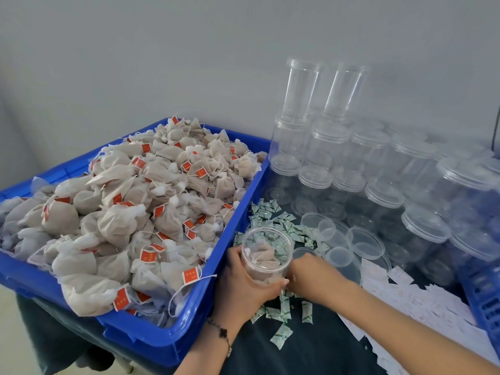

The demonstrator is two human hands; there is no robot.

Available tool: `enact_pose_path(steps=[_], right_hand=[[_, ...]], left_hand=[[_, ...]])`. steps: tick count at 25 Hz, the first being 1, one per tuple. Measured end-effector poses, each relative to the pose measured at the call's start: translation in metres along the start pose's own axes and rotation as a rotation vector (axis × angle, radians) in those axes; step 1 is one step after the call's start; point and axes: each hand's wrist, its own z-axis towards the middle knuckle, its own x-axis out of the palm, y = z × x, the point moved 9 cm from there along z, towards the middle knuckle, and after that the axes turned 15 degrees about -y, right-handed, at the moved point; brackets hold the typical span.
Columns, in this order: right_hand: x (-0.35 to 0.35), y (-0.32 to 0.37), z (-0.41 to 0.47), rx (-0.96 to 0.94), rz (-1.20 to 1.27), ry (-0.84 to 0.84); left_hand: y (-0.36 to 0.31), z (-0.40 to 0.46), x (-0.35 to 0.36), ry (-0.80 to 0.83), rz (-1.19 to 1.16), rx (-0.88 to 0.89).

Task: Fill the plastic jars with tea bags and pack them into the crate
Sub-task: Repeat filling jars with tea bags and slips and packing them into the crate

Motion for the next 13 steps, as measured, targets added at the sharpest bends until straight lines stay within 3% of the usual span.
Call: enact_pose_path(steps=[2,6,11,13], right_hand=[[0.002,0.0,-0.004,0.047,-0.025,-0.06],[-0.017,-0.013,-0.012,0.232,0.191,-0.162],[-0.12,-0.029,-0.019,0.295,0.539,-0.679],[-0.136,-0.011,-0.021,0.21,0.728,-0.686]], left_hand=[[0.0,0.0,0.0,-0.007,-0.003,0.004],[-0.002,-0.001,0.0,-0.005,-0.013,0.012],[0.001,-0.002,0.001,-0.011,-0.024,-0.025],[-0.002,-0.003,0.0,-0.023,-0.025,-0.015]])
